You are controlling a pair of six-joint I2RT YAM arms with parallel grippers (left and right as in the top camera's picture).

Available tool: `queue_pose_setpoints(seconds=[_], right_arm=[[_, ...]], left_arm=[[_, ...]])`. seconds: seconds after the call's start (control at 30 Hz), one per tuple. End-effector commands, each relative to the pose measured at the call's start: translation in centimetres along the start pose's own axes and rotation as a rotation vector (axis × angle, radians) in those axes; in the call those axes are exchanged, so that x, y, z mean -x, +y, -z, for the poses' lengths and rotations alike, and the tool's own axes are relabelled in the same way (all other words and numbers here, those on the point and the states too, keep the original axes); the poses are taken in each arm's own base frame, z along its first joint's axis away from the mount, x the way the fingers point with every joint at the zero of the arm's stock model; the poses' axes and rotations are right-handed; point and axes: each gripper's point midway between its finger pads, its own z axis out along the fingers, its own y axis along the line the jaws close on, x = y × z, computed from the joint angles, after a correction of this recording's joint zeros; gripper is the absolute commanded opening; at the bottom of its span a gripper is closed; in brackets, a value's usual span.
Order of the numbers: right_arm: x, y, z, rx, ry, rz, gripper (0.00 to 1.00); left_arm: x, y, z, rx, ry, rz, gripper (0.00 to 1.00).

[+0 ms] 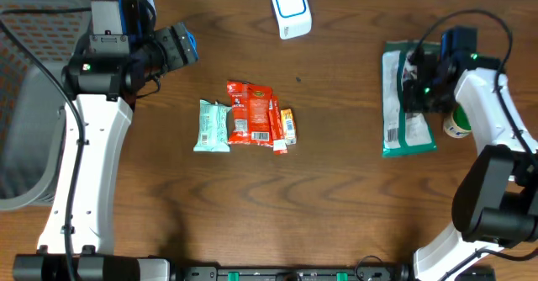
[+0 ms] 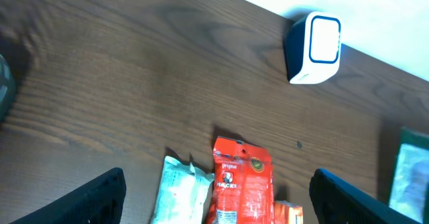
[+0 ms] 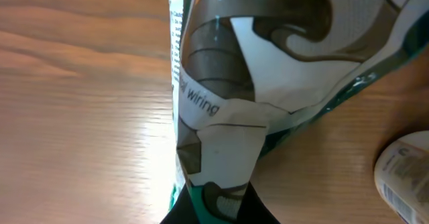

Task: Scan the item barcode
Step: 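Carry the gloves pack right and lower it beside the green jar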

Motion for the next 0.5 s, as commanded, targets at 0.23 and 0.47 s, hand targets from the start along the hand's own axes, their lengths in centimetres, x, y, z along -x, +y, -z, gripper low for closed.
queue_pose_setpoints(seconds=[0.23, 0.47], right_arm=[[-0.1, -1.2, -1.3, -0.058, -0.022, 0.019, 0.43], [1.9, -1.0, 1.1, -0.058, -0.056, 0.024, 0.62]], left_arm=[[0.3, 0.0, 0.4, 0.0, -0.012, -0.007, 0.88], [0.3, 0.0, 0.4, 0.0, -0.012, -0.007, 0.88]])
